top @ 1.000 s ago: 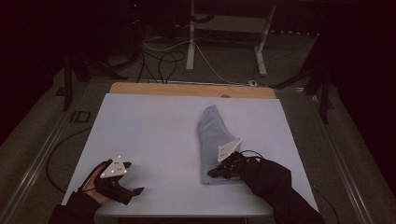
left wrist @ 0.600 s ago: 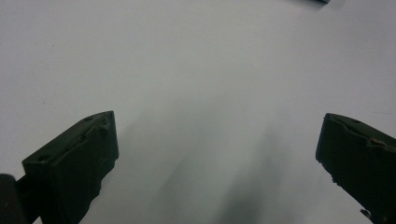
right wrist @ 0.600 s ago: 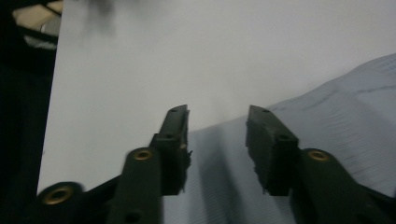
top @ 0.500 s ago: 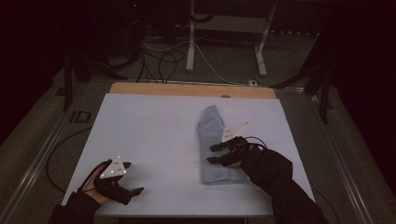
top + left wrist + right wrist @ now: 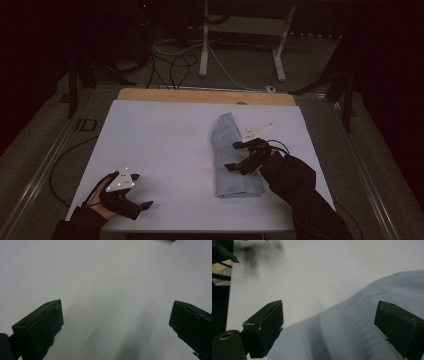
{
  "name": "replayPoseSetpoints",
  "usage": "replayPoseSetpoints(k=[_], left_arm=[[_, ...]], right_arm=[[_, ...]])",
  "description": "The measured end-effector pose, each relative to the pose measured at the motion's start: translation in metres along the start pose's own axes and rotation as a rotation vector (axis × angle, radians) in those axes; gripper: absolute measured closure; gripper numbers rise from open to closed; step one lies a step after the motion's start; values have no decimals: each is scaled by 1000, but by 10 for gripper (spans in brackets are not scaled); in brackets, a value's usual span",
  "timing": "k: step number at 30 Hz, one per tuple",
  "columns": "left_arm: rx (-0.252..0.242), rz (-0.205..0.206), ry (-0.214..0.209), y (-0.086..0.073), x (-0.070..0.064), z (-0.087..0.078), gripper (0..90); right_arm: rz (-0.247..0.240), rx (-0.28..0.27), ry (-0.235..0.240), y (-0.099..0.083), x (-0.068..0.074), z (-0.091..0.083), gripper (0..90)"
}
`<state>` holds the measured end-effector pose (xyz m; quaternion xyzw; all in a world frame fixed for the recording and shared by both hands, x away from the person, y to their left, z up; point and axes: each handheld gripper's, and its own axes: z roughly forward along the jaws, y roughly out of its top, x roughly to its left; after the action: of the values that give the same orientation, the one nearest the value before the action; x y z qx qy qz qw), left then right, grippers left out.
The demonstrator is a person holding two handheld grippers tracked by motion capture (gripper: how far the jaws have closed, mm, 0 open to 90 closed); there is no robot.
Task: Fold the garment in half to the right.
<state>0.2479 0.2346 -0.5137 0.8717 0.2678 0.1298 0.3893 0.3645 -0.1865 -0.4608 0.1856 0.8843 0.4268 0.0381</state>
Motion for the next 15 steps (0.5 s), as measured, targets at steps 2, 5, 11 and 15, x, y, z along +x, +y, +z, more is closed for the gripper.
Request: replayPoseSetpoints(k=[2,5,11,15], left_arm=[[0,2,0,0,0,0,3],[3,4,-2,1,0,1,3],[-6,-1,1,2,0,0,3],[-3,8,0,2,0,0,3]], right_arm=[[2,-12,-16,-1,-1,-5,87],[10,-36,-36,-3,-2,-13,87],[20,-66,-77,-13,-4,-25,87],[43,-92,-104,-21,-4,-34,87]])
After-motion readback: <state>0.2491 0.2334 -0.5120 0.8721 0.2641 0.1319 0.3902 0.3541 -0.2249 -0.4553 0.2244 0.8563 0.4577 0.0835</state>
